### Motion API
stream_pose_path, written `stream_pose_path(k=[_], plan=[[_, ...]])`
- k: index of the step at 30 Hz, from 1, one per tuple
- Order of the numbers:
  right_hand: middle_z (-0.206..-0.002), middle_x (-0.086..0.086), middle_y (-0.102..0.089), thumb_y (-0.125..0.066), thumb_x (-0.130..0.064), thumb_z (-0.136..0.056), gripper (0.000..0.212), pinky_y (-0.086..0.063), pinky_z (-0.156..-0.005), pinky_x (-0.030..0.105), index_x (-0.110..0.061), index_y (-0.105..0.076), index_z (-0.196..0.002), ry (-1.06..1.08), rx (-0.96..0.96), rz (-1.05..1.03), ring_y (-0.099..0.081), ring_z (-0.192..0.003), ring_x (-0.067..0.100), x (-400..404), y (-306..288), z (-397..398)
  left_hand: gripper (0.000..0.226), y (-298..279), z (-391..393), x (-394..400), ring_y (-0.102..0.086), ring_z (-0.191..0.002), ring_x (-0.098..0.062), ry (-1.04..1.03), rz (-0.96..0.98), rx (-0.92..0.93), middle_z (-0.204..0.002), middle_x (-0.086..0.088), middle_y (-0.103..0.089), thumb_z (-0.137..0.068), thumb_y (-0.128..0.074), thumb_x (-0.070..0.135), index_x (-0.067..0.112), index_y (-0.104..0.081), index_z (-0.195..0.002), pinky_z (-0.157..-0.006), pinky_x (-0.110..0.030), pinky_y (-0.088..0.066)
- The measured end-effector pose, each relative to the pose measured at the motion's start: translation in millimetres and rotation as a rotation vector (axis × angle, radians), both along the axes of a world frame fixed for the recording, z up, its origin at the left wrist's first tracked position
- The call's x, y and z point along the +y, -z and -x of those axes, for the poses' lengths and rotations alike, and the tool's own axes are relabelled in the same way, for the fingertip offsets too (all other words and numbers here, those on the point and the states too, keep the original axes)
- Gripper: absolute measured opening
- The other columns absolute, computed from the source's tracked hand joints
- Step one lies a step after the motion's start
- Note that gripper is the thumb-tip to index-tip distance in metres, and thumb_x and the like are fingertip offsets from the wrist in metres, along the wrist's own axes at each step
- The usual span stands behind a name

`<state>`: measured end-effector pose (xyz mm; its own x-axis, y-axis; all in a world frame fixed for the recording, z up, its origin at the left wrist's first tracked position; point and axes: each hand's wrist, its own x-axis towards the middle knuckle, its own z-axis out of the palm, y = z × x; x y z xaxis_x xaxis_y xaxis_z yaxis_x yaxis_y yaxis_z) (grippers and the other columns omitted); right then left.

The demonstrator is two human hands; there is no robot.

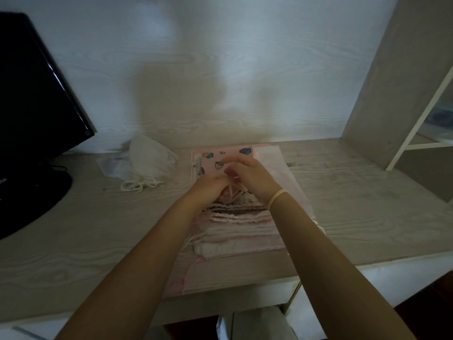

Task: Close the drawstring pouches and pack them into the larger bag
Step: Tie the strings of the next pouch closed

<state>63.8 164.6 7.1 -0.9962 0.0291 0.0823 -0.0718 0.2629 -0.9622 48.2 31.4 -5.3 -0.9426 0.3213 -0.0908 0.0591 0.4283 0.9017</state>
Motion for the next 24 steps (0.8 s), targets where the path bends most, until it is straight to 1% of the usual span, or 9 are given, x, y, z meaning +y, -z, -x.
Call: stream_pose_path(k=[2,5,7,10,12,15,18,20,24], plan=[[-0.103,0.009,-0.066,-0.051,-0.01,-0.089,0.025,-0.054,-0.091,0.041,-0.017,-0.064,-0.109,0.023,-0.041,-0.073,-0.064,-0.097,0.024,2.8,3.7,0.9,0.033,0.1,1.0,-1.8,-0.051,-0.053,-0.011,-0.028,-0.028,-0.029,-0.057,0.003,-0.056,-0.093,-0.056,0.029,0.015,-0.059,-0.063,-0.058,-0.026,-0.039],[-0.099,0.009,-0.065,-0.058,-0.018,-0.088,0.019,-0.054,-0.085,0.037,-0.02,-0.059,-0.107,0.002,-0.077,-0.197,-0.064,-0.093,0.027,3.5,4.4,0.0,0.032,1.0,3.6,-2.0,-0.052,-0.055,-0.014,-0.059,-0.075,-0.047,-0.058,0.001,-0.058,-0.093,-0.055,0.026,0.012,-0.061,-0.065,-0.057,-0.026,-0.039],[-0.095,0.006,-0.063,-0.057,-0.02,-0.088,0.017,-0.054,-0.076,0.034,-0.022,-0.059,-0.105,-0.006,-0.093,-0.263,-0.063,-0.088,0.026,3.3,5.3,0.3,0.032,1.2,4.0,-1.4,-0.052,-0.054,-0.013,-0.08,-0.105,-0.046,-0.059,0.0,-0.058,-0.094,-0.055,0.025,0.011,-0.063,-0.067,-0.054,-0.024,-0.04],[-0.079,0.001,-0.058,-0.054,-0.016,-0.088,0.018,-0.042,-0.061,0.024,-0.01,-0.065,-0.101,-0.007,-0.112,-0.404,-0.052,-0.07,0.017,5.7,4.0,-0.8,0.025,5.3,7.3,-3.2,-0.056,-0.055,-0.013,-0.129,-0.175,-0.045,-0.059,-0.001,-0.063,-0.092,-0.061,0.02,0.012,-0.069,-0.069,-0.053,-0.023,-0.043],[-0.07,0.007,-0.054,-0.054,-0.015,-0.087,0.017,-0.038,-0.06,0.027,-0.001,-0.064,-0.084,0.005,-0.127,-0.461,-0.045,-0.063,0.019,8.5,2.0,-1.3,0.018,8.1,9.6,-5.2,-0.06,-0.058,-0.013,-0.167,-0.244,-0.058,-0.064,-0.002,-0.067,-0.091,-0.063,0.019,0.013,-0.074,-0.079,-0.055,-0.024,-0.045],[-0.062,0.01,-0.049,-0.06,-0.018,-0.084,0.019,-0.036,-0.054,0.028,-0.006,-0.059,-0.069,0.008,-0.165,-0.432,-0.043,-0.057,0.02,11.6,-1.9,-3.1,0.015,12.0,14.6,-7.0,-0.064,-0.061,-0.014,-0.209,-0.335,-0.09,-0.07,-0.004,-0.071,-0.092,-0.064,0.019,0.01,-0.075,-0.091,-0.058,-0.024,-0.048],[-0.055,0.007,-0.055,-0.068,-0.027,-0.083,0.031,-0.037,-0.044,0.021,0.002,-0.067,-0.073,-0.038,-0.182,-0.309,-0.044,-0.045,0.014,11.1,-4.6,-8.0,0.014,14.8,19.1,-9.0,-0.07,-0.078,-0.025,-0.195,-0.373,-0.117,-0.083,-0.011,-0.075,-0.085,-0.072,0.023,0.012,-0.078,-0.084,-0.074,-0.034,-0.056],[-0.061,0.011,-0.063,-0.066,-0.025,-0.086,0.029,-0.043,-0.048,0.021,0.002,-0.072,-0.078,-0.055,-0.174,-0.305,-0.05,-0.049,0.014,9.2,-5.2,-10.2,0.014,14.0,18.9,-10.6,-0.07,-0.082,-0.028,-0.136,-0.391,-0.145,-0.087,-0.014,-0.074,-0.082,-0.075,0.023,0.009,-0.078,-0.085,-0.079,-0.038,-0.057],[-0.076,0.012,-0.072,-0.069,-0.021,-0.084,0.019,-0.052,-0.063,0.028,-0.004,-0.076,-0.085,0.002,-0.152,-0.371,-0.057,-0.062,0.017,7.0,-3.5,-8.4,0.012,10.2,16.2,-11.5,-0.07,-0.083,-0.02,-0.09,-0.373,-0.154,-0.092,-0.008,-0.074,-0.079,-0.078,0.011,0.009,-0.077,-0.091,-0.068,-0.028,-0.052]])
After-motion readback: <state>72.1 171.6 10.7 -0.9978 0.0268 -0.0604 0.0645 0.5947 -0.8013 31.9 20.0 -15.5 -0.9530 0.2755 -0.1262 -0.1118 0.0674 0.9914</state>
